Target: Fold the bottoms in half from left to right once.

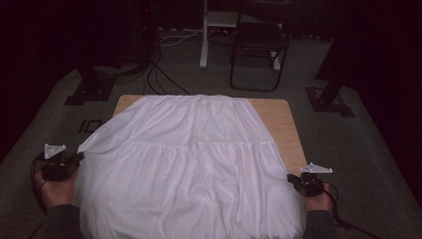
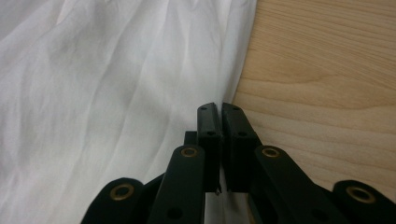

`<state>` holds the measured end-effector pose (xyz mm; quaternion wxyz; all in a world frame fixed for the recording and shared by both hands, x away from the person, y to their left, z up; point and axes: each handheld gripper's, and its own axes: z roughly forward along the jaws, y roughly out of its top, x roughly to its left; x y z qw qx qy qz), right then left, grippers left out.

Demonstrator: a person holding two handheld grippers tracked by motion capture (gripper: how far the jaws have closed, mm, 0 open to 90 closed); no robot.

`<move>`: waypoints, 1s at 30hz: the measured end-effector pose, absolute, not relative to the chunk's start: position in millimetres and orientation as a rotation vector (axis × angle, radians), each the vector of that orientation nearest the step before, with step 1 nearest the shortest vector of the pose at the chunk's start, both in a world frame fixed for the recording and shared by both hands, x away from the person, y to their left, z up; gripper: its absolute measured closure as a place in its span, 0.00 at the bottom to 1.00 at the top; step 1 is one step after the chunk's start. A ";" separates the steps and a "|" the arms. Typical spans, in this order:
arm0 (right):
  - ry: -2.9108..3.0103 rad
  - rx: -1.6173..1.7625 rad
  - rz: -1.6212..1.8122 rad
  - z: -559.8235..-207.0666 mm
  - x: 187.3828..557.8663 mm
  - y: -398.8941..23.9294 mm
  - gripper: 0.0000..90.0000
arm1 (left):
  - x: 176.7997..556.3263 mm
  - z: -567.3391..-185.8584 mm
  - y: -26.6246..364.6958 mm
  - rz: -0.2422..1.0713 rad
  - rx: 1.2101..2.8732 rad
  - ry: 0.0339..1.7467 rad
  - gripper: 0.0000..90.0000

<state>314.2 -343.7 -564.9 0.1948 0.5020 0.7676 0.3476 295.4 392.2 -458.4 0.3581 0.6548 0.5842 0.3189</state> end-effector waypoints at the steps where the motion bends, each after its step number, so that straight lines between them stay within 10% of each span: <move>1: 2.153 1.407 0.978 -564.9 314.3 -343.5 0.96 | 292.8 -453.0 382.5 0.826 1.710 1.457 0.97; 18: 2.168 1.389 1.003 -565.5 317.4 -336.9 0.95 | 304.3 -403.1 187.3 0.439 1.896 0.737 0.97; 30: 2.166 1.384 0.993 -565.3 318.0 -335.4 0.95 | 325.0 -442.6 43.7 0.118 1.992 0.467 0.97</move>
